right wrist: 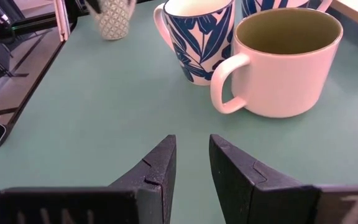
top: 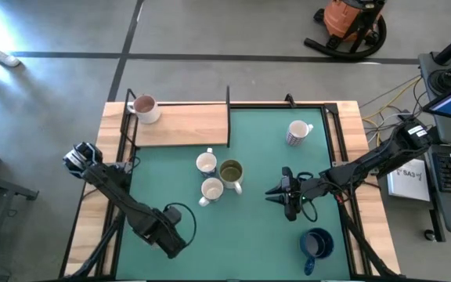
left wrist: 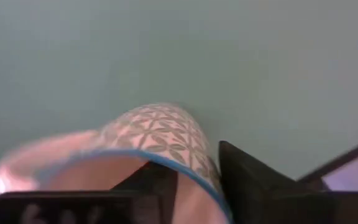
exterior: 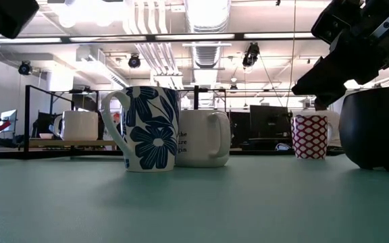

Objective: Place coffee mugs
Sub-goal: Put the green patterned mug on the shelf

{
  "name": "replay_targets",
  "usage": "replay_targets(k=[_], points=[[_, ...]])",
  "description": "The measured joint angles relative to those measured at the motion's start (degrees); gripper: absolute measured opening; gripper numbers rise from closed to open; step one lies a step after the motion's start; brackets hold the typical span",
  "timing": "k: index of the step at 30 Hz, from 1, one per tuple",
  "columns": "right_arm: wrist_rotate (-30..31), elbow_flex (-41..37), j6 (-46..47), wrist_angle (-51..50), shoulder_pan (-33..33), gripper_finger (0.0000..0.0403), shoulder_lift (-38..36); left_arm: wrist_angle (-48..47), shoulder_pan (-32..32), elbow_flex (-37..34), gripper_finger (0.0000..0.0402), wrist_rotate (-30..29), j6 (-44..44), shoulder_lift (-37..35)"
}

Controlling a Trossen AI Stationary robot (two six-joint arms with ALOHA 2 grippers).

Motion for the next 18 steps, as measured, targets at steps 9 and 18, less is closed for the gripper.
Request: replay_targets(k=[9, 18], points=[[0.0, 0.0, 0.0, 0.0, 0.0, 0.0086, 0.0, -1.8, 3.0, 0.9, 0.0025, -1.6, 6.2, -0.2], [0.0, 0.0, 0.0, 0.0, 0.0, 0.0086, 0.0, -13.0, 10.2, 2.9, 0.0013, -11.2, 17.0, -2.7]])
